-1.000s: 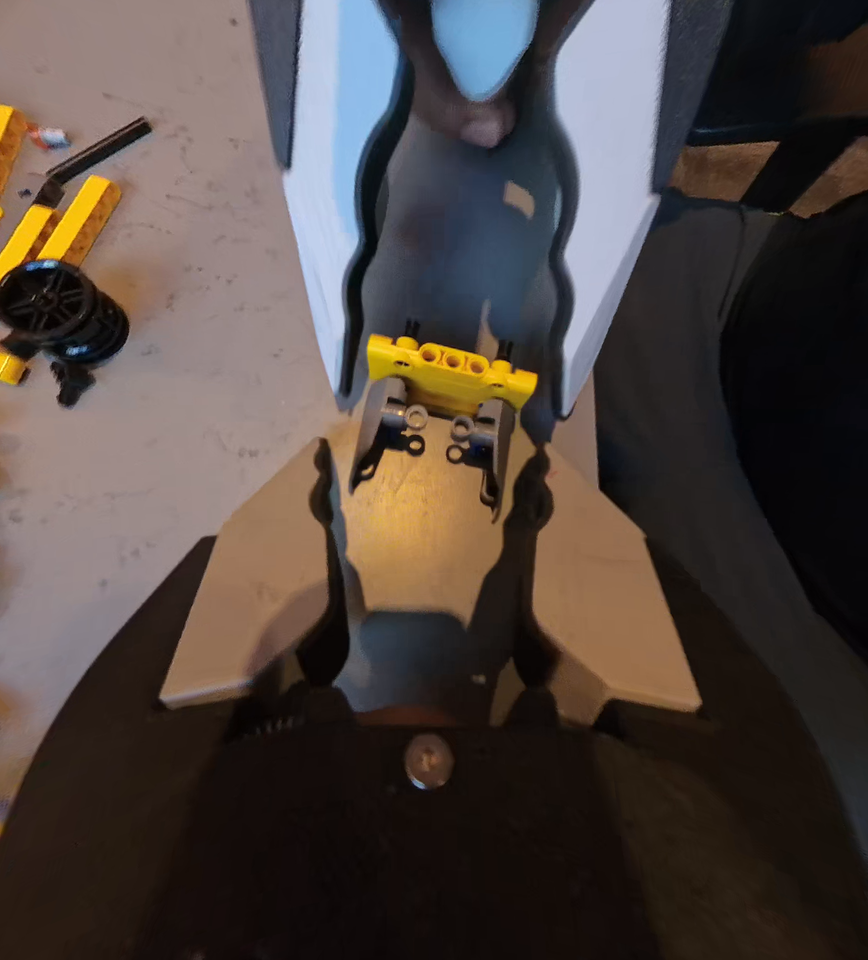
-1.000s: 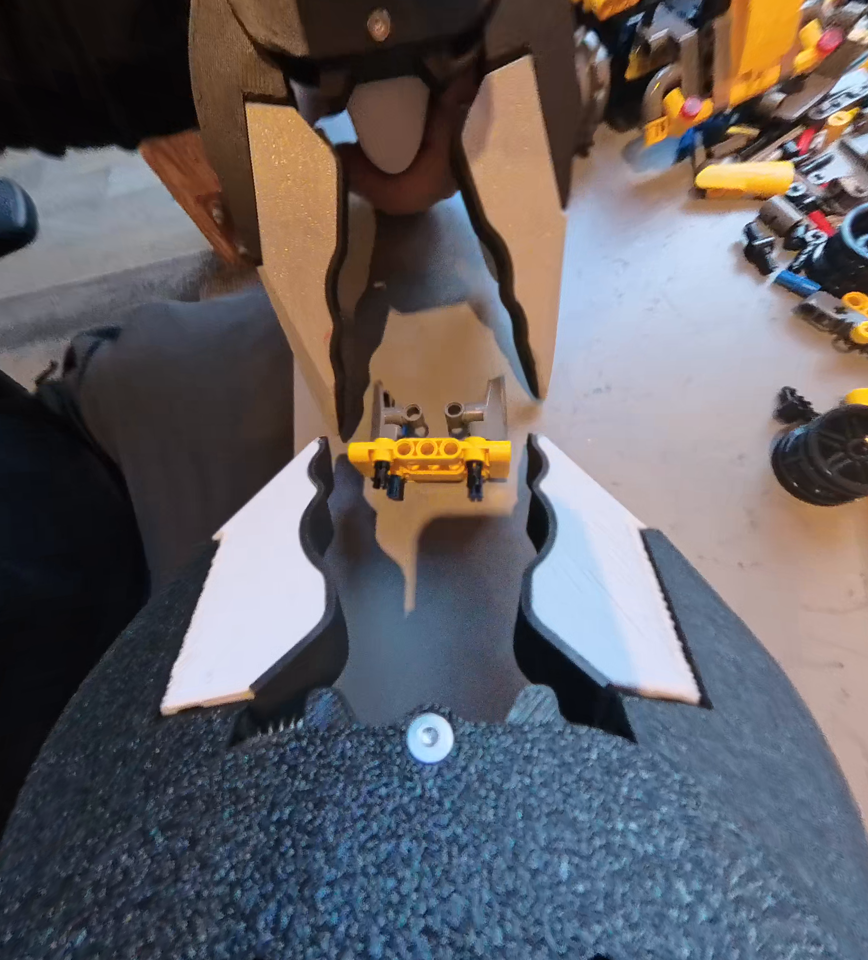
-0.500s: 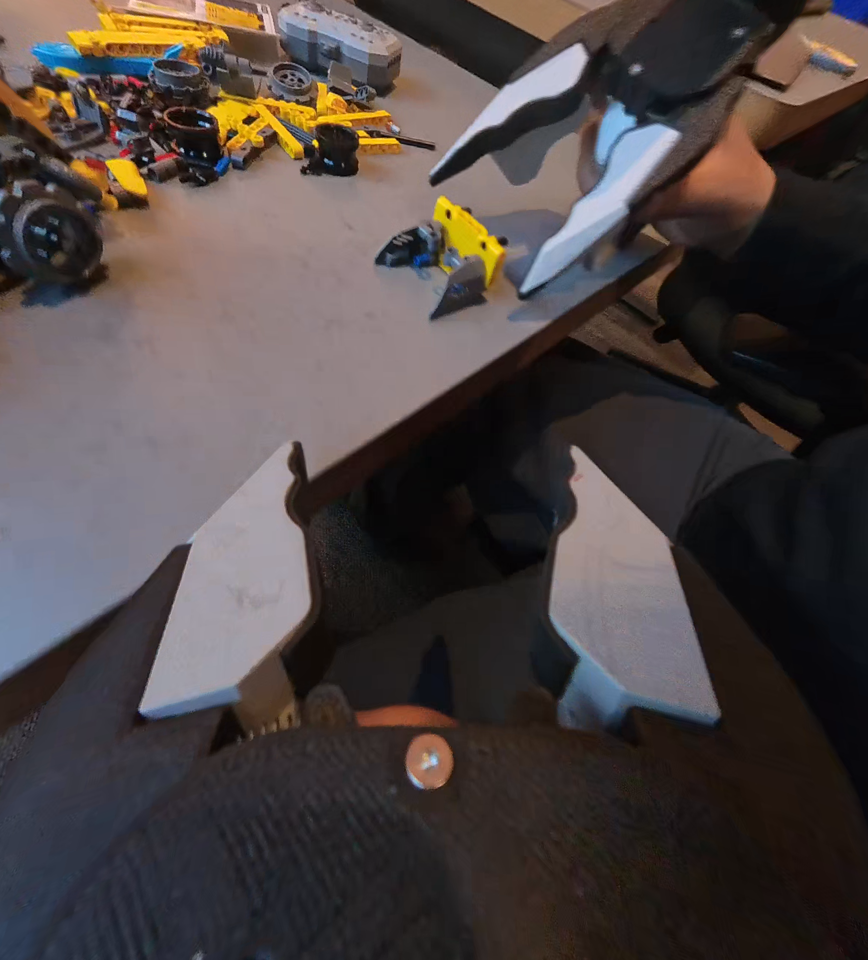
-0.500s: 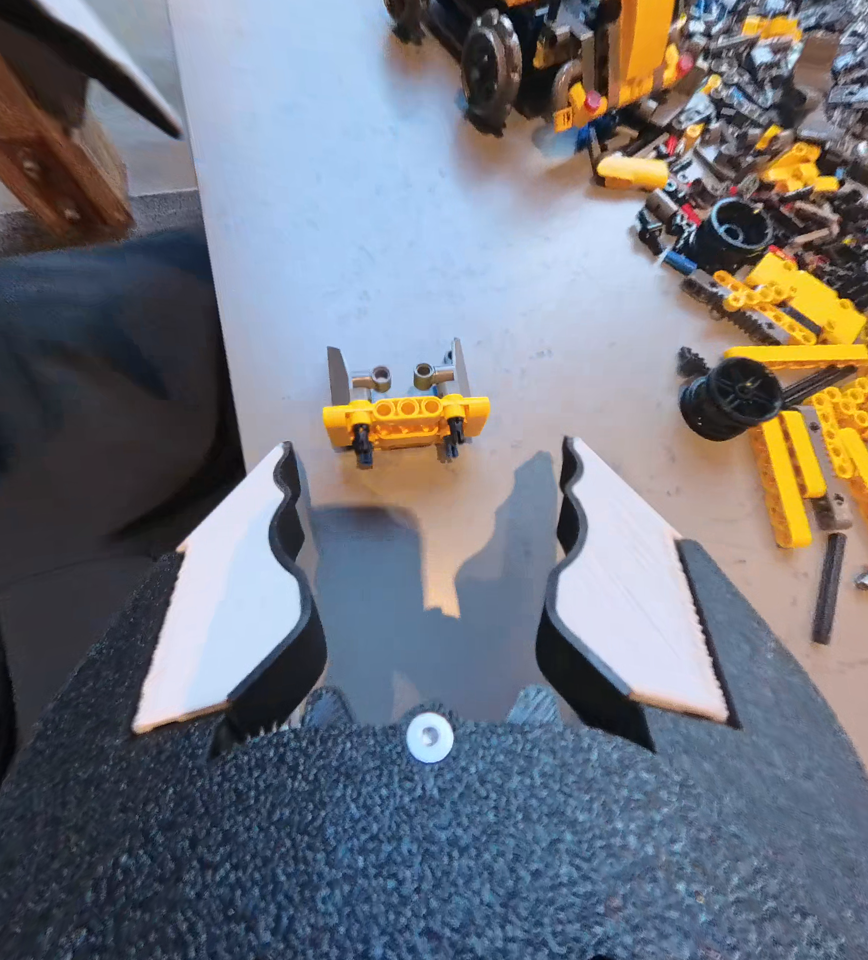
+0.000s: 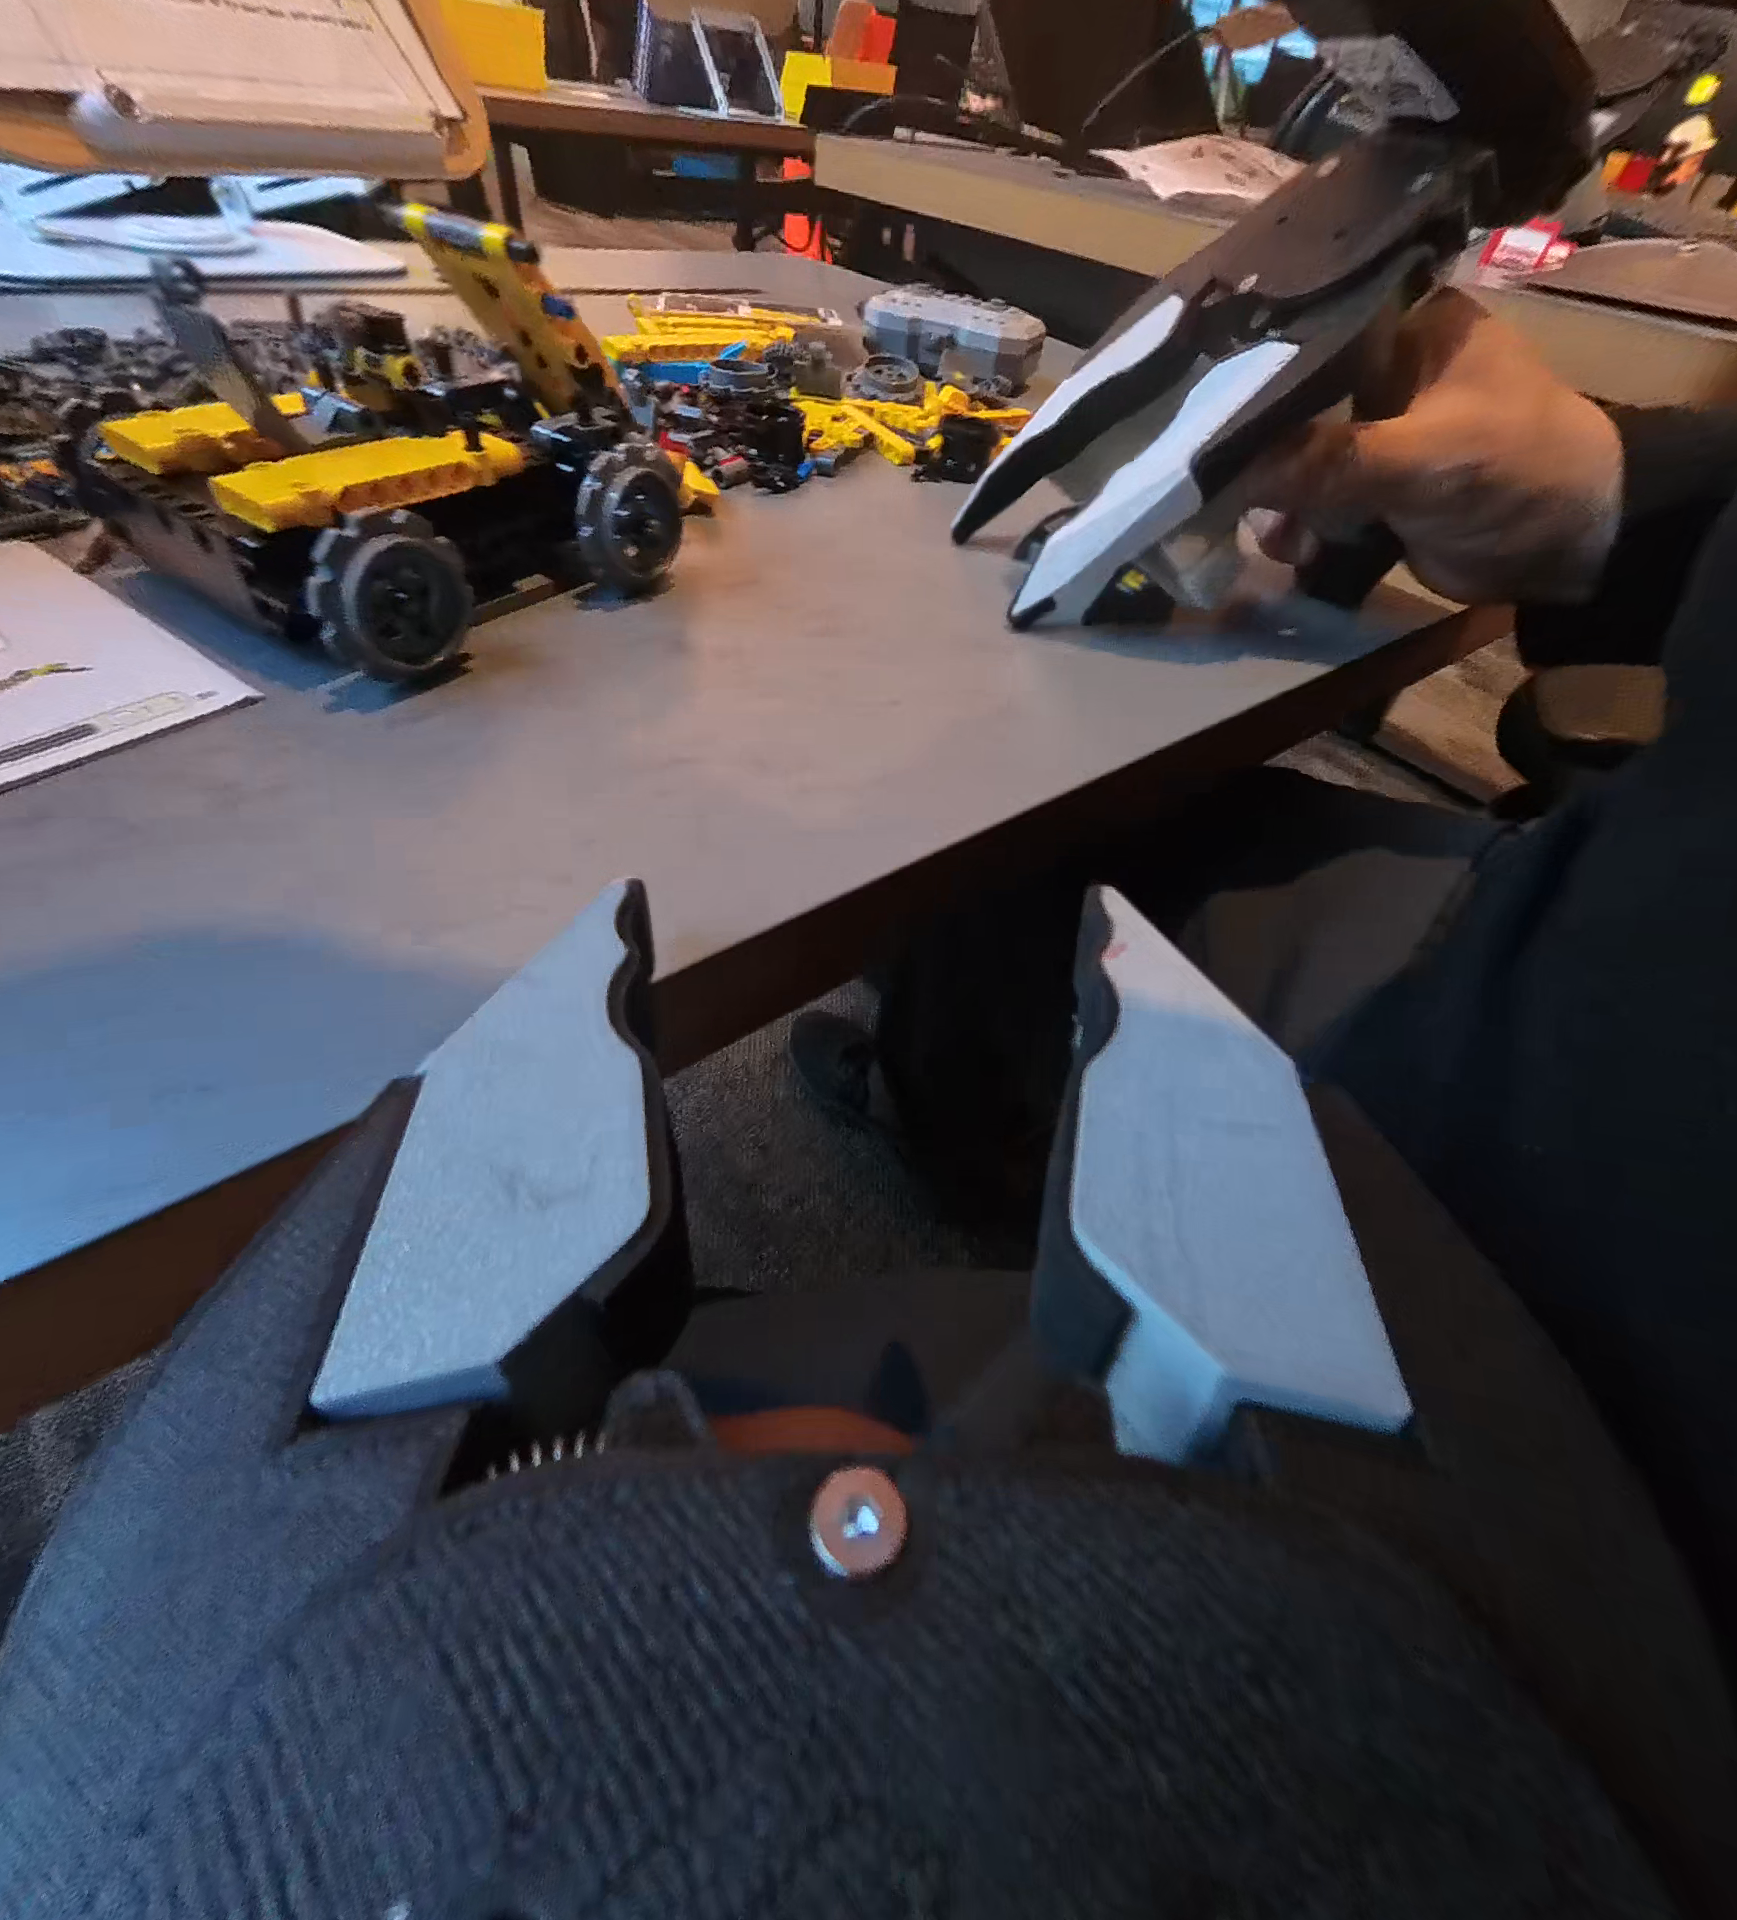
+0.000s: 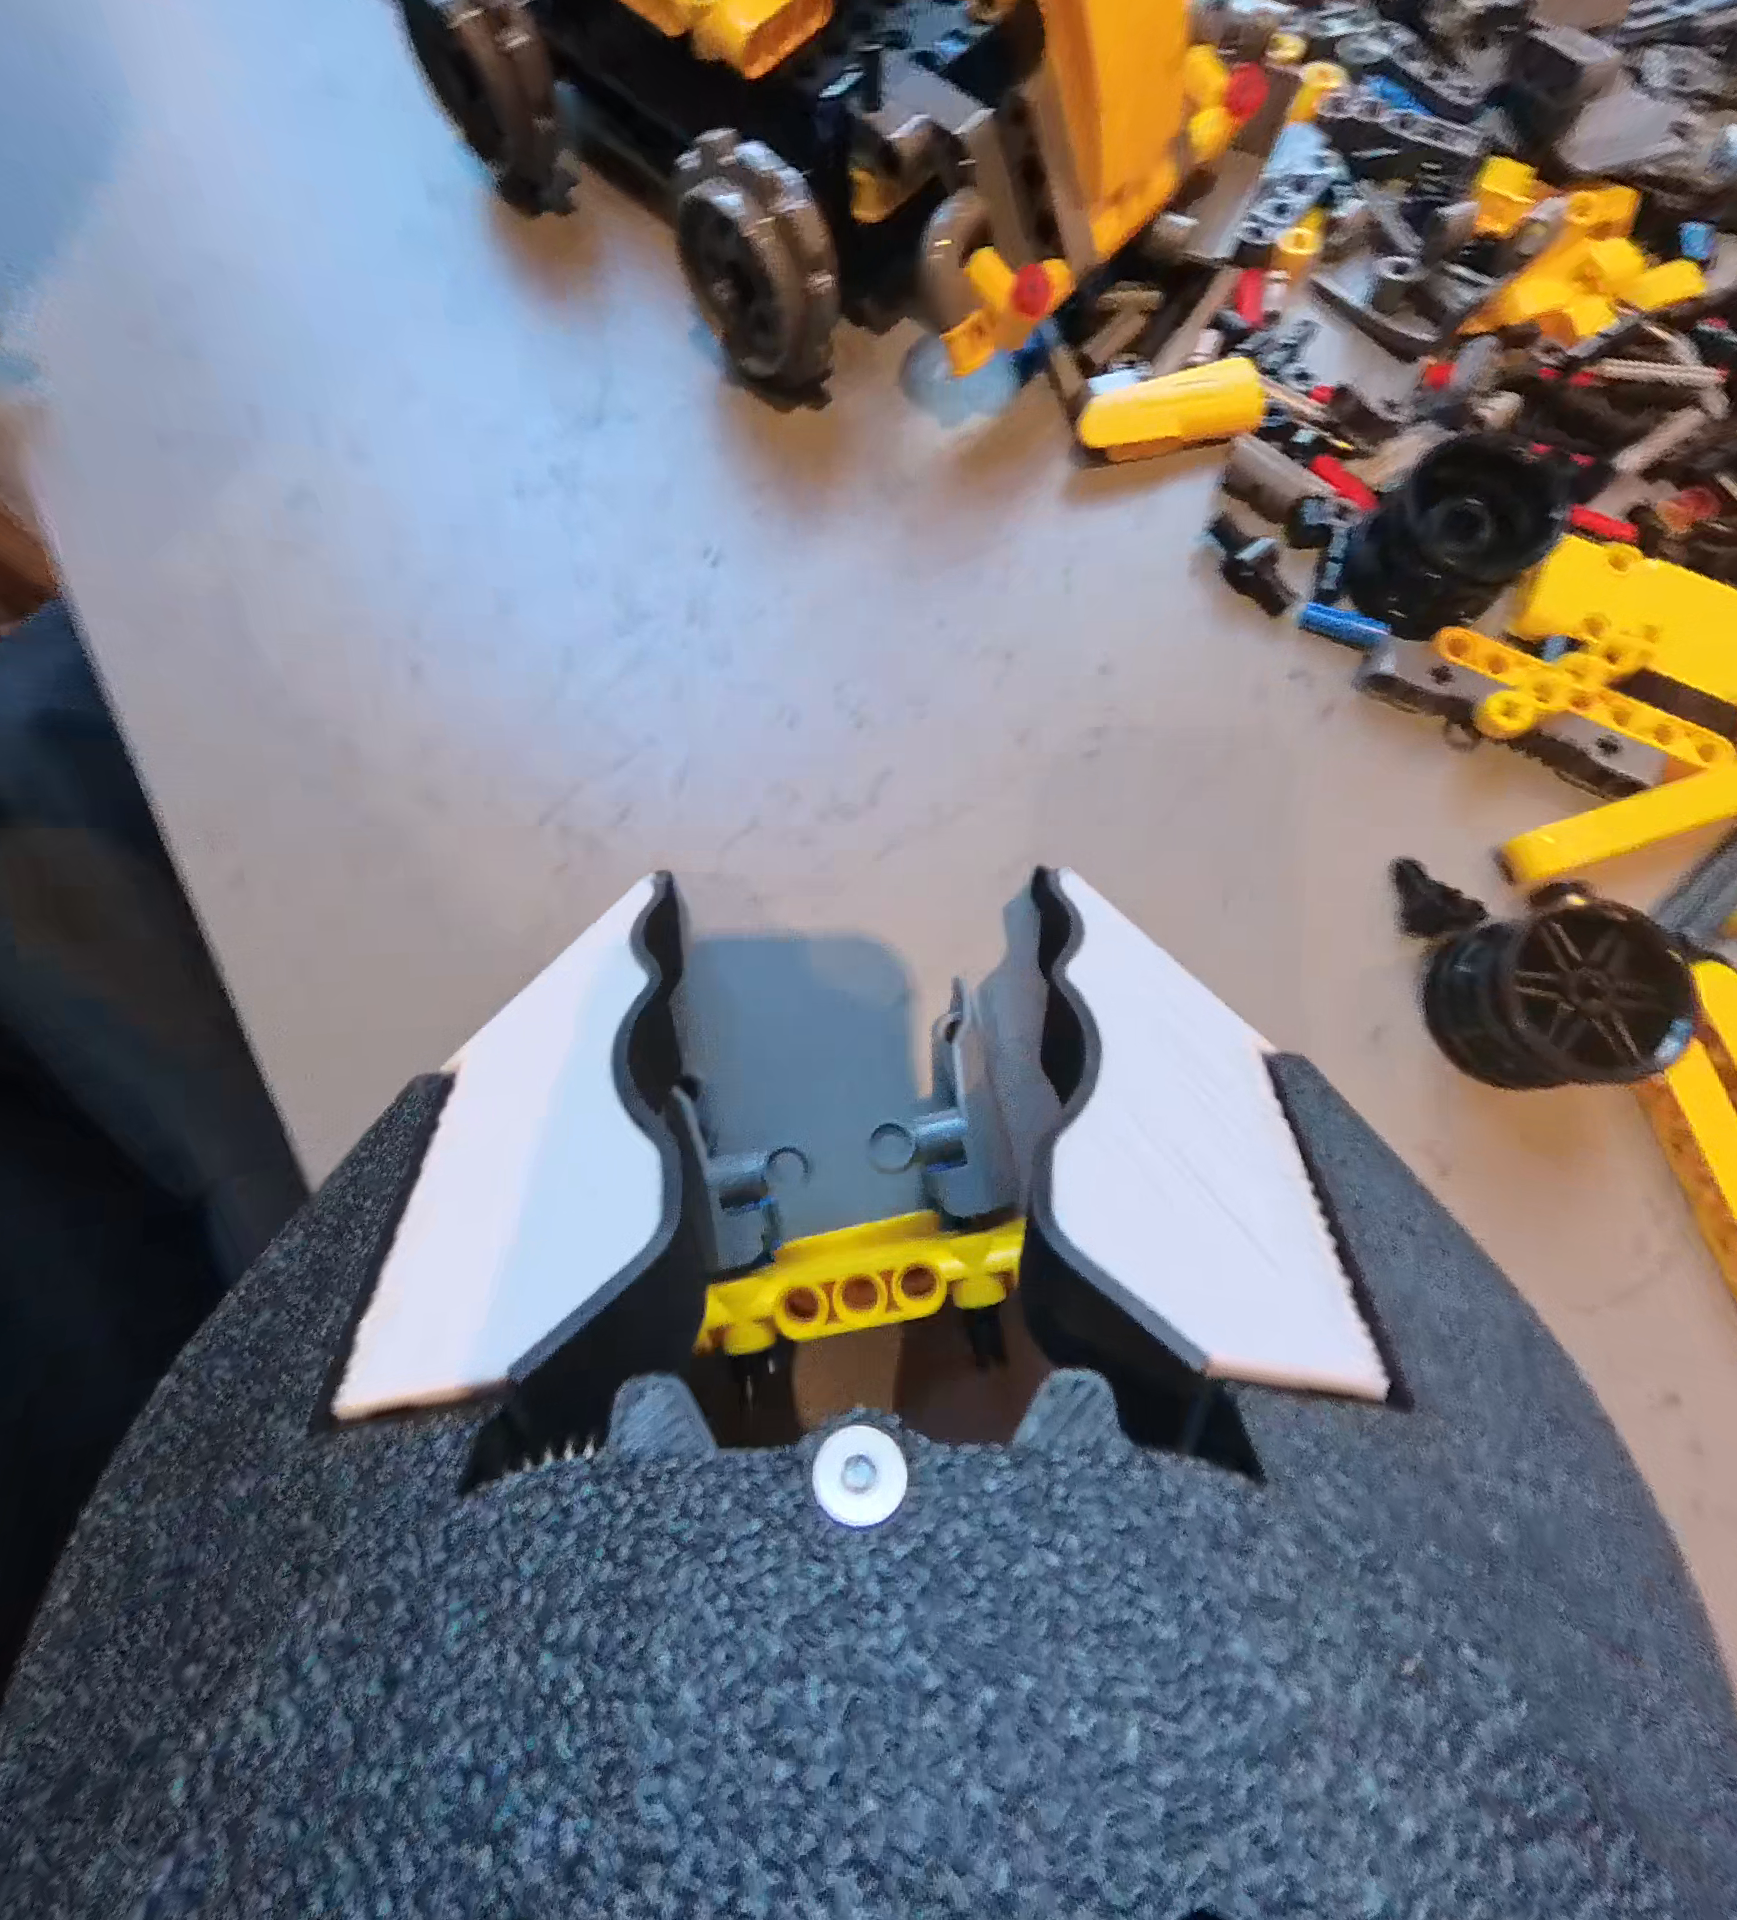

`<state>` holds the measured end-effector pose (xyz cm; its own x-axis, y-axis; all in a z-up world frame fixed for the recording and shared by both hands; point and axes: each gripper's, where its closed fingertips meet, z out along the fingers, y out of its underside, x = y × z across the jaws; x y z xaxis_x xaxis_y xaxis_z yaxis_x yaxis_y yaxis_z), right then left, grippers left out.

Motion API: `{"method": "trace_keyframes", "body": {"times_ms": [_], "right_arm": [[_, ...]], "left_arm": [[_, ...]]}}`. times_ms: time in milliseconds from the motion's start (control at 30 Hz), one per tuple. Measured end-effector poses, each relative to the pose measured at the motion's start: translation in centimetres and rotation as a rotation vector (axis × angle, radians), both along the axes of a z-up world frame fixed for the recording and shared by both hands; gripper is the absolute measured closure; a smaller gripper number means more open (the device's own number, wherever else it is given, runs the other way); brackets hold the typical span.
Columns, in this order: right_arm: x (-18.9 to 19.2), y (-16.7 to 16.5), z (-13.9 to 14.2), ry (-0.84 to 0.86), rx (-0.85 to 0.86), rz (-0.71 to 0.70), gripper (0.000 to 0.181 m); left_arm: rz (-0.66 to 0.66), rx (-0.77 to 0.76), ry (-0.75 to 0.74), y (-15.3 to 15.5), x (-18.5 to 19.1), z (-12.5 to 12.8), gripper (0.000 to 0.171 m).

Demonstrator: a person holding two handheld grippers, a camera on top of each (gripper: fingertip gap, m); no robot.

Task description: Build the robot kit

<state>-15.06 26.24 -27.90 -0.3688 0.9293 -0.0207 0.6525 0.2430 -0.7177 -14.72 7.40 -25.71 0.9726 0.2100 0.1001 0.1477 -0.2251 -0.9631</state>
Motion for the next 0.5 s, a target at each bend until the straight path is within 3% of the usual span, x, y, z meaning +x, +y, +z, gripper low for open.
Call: {"method": "trace_keyframes", "body": {"times_ms": [100,267,500], "right_arm": [[-0.7,1.3,0.2,0.025,0.031,-0.12,0.116],[-0.9,2.3,0.3,0.007,-0.041,-0.307,0.103],[-0.1,3.1,4.9,0.284,-0.143,-0.34,0.1]], "left_arm": [[-0.003,-0.057,0.077,-0.7,-1.3,-0.3,0.092],[-0.011,-0.136,0.231,-1.2,-4.2,0.3,0.095],[-0.001,-0.042,0.153,-0.1,-4.5,2.4,0.101]]}}
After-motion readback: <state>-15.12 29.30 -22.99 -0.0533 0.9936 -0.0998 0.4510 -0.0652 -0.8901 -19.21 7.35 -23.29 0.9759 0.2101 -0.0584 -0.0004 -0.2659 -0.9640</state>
